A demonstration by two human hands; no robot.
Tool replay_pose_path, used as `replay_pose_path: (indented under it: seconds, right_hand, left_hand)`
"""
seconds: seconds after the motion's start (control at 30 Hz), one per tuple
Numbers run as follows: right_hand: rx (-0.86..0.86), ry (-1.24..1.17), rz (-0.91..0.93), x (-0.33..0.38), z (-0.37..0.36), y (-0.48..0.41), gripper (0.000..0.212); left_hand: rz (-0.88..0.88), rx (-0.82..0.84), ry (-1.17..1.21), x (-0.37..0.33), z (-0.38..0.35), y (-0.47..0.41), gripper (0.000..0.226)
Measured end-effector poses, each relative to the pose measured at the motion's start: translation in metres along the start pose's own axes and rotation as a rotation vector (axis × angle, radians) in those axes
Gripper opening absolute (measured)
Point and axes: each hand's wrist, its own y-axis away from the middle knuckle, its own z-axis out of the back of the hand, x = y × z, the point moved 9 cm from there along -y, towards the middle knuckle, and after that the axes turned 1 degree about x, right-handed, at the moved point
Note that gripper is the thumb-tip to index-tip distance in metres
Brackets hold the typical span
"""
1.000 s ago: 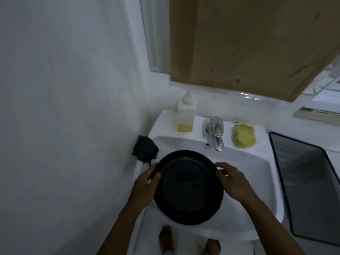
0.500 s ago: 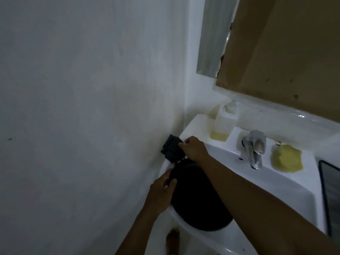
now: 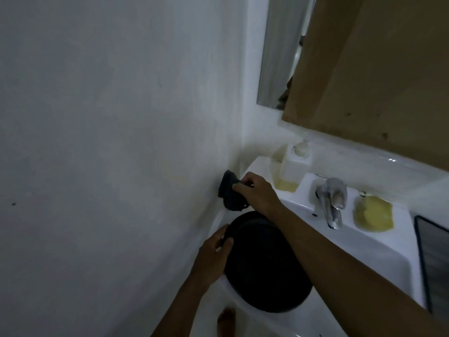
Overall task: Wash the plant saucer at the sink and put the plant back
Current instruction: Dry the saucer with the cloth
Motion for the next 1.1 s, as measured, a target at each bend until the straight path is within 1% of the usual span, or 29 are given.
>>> replay_pose_path:
  seconds: [0.1,0.17,0.27,0.33,0.4,0.43,0.5,0.57,0.63,0.7,0.8,0.87,0.97,1.03,1.1]
  right_hand:
    - [-0.097,-0.126,0.084,0.023,0.041,0.031,0.020]
    - [-0.154,-0.096,0.132,0.034,0.068,0.062,0.018]
    - [-0.220,0.100,0.194,0.037,0.096,0.116,0.020]
    - [-0.268,0.269,0.187,0.028,0.101,0.148,0.021]
    - [-0.291,0.427,0.167,0.014,0.094,0.171,0.016]
    - [-0.280,0.494,0.169,0.008,0.087,0.179,0.017]
    - [-0.183,0.583,0.182,-0.006,0.064,0.191,0.027]
    - [-0.090,0.647,0.171,-0.017,0.044,0.201,0.046]
    - [-0.131,0.658,0.131,-0.022,0.041,0.206,0.066]
    - [-0.197,0.644,0.081,-0.023,0.046,0.203,0.075]
    - [-0.219,0.669,0.050,-0.018,0.049,0.192,0.070]
    - [-0.267,0.667,0.033,-0.007,0.056,0.184,0.066]
    - [-0.322,0.585,-0.003,0.014,0.064,0.172,0.066]
    - [-0.299,0.545,0.009,0.027,0.062,0.167,0.066]
    - [-0.218,0.536,0.110,0.042,0.052,0.168,0.063]
  left_hand:
    - [-0.021,0.010,0.052,-0.012,-0.006,-0.001,0.033]
    - [-0.046,0.023,0.090,-0.025,-0.010,0.002,0.033]
    - [-0.086,0.022,0.120,-0.044,-0.013,0.005,0.026]
    - [-0.115,0.017,0.131,-0.057,-0.013,0.009,0.025]
    - [-0.143,0.033,0.138,-0.069,-0.017,0.013,0.025]
    - [-0.152,0.039,0.136,-0.074,-0.019,0.016,0.025]
    - [-0.168,0.059,0.130,-0.082,-0.025,0.021,0.026]
    - [-0.196,0.086,0.121,-0.090,-0.030,0.028,0.028]
    - [-0.224,0.111,0.143,-0.100,-0.033,0.036,0.025]
    - [-0.238,0.129,0.179,-0.111,-0.035,0.042,0.023]
    - [-0.253,0.151,0.237,-0.130,-0.039,0.047,0.026]
    - [-0.268,0.153,0.273,-0.145,-0.039,0.049,0.030]
    - [-0.294,0.157,0.347,-0.165,-0.039,0.049,0.030]
    - [-0.307,0.157,0.388,-0.175,-0.039,0.051,0.029]
    - [-0.320,0.142,0.407,-0.181,-0.037,0.053,0.029]
